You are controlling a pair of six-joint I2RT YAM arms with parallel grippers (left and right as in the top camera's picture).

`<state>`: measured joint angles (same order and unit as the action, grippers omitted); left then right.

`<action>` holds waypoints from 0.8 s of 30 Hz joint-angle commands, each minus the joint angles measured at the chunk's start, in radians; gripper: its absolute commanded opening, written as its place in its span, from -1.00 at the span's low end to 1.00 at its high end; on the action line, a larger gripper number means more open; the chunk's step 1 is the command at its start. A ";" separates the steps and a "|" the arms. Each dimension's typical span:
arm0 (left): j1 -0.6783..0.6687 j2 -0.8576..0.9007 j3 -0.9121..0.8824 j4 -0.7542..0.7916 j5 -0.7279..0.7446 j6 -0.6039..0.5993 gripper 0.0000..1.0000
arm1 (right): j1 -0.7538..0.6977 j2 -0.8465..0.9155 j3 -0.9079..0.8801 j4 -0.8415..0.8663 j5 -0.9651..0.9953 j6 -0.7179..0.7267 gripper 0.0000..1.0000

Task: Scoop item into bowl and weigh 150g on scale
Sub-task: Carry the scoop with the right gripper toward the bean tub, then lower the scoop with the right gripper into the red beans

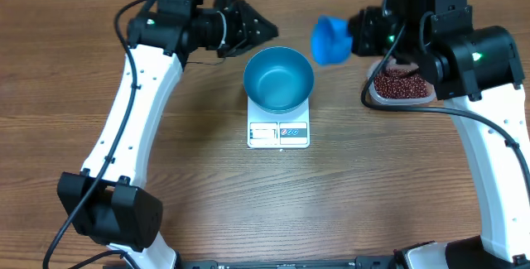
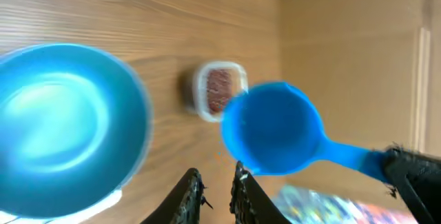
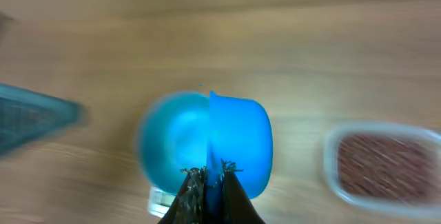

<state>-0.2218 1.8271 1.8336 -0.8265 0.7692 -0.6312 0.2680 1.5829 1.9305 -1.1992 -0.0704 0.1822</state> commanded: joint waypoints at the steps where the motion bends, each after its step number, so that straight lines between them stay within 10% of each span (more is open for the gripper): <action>1: 0.024 -0.021 0.021 -0.048 -0.174 0.069 -0.60 | -0.016 -0.002 0.026 -0.059 0.258 -0.061 -0.93; 7: 0.066 -0.021 0.021 -0.190 -0.418 0.138 -0.53 | -0.077 0.051 0.024 -0.163 0.418 -0.061 -0.93; 18: 0.077 -0.021 0.021 -0.358 -0.737 0.138 0.44 | -0.198 0.247 0.012 -0.171 0.444 -0.151 -0.93; 20: 0.077 -0.021 0.021 -0.369 -0.736 0.138 1.00 | -0.208 0.265 0.012 -0.154 0.443 -0.158 -0.93; 24: 0.077 -0.021 0.021 -0.371 -0.736 0.138 0.99 | -0.225 0.290 0.011 -0.130 0.421 -0.196 -0.93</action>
<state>-0.1459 1.8271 1.8343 -1.1946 0.0673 -0.5011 0.0582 1.8751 1.9305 -1.3403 0.3496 0.0326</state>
